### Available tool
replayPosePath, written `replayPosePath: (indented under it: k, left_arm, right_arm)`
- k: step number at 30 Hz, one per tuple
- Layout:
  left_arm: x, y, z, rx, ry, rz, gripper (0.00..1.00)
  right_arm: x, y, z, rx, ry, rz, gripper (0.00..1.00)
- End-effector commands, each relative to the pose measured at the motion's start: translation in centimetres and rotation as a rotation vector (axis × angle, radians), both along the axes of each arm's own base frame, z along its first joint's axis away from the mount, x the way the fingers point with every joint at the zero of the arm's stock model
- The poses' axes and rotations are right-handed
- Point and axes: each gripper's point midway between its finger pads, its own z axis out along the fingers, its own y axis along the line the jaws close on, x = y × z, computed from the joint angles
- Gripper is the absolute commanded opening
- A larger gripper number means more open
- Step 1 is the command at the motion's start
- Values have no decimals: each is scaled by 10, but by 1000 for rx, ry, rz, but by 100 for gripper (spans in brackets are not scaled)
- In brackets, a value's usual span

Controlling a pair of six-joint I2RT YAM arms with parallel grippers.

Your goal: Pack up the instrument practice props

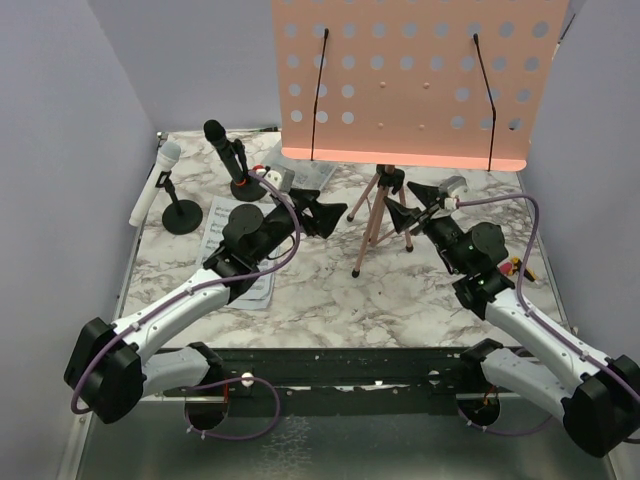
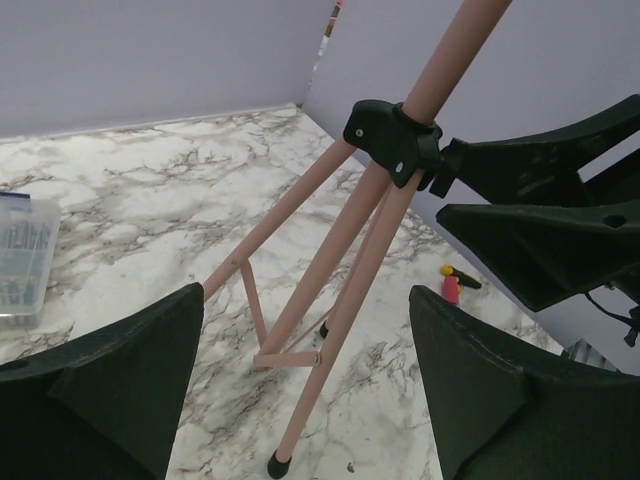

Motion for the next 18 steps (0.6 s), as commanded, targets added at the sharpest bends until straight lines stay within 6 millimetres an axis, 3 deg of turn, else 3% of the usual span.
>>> replayPosePath:
  k: [1,16,18]
  left_arm:
    - [0,-8,34,-49,-91,-15,84]
    - [4,-20,28,-46,-81,-21,84]
    - [3,-21,27,-45,-79,-24,84]
  right_arm:
    - [3,5,12,-38,-51,21,64]
    - [19,-1,19,-149,-134,-49,48]
    - [19,2,19,-170,-142,-36,42]
